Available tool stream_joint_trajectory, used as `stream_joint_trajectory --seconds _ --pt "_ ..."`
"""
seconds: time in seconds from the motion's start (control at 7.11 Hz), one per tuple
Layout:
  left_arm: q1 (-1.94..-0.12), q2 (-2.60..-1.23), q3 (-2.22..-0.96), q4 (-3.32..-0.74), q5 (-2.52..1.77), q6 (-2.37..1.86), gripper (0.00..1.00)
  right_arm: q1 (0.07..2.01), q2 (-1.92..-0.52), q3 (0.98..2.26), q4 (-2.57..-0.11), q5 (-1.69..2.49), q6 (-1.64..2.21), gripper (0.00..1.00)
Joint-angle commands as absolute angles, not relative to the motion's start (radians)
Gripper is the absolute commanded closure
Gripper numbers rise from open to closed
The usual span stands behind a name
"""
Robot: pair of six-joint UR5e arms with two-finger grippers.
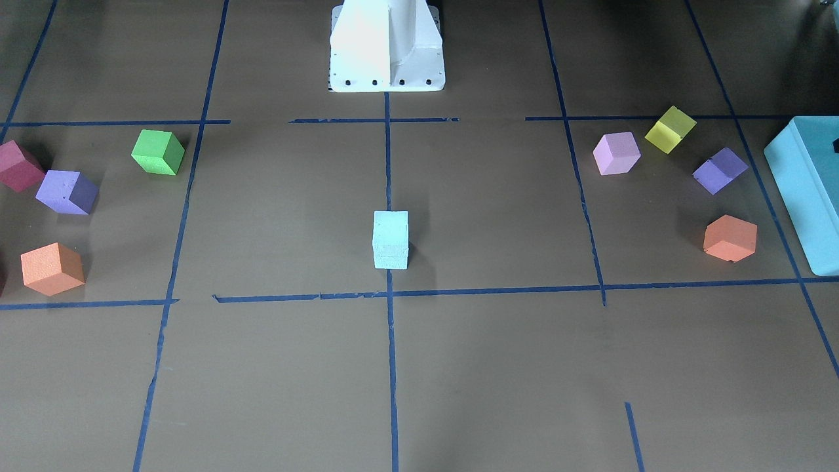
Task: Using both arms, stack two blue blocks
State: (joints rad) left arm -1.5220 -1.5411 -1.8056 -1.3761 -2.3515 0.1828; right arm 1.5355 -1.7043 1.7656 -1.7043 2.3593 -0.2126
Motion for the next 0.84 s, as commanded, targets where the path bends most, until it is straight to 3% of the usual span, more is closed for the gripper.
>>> stream_joint_trajectory --seconds 0.0,0.28,0.7 --pt "-1.563 -1.480 -1.773 -1.378 -2.353 0.213 0.00 1.536 -1.704 1.766 -1.700 2.361 -0.213 0.00" --pt "-1.562 -1.463 -1.697 -1.394 -2.347 0.209 0.00 1.536 -1.707 1.767 -1.700 2.361 -0.216 0.00" --pt "-1.557 -1.456 -1.692 -1.402 -2.321 0.213 0.00 1.536 -1.713 1.769 -1.700 2.362 -0.218 0.00"
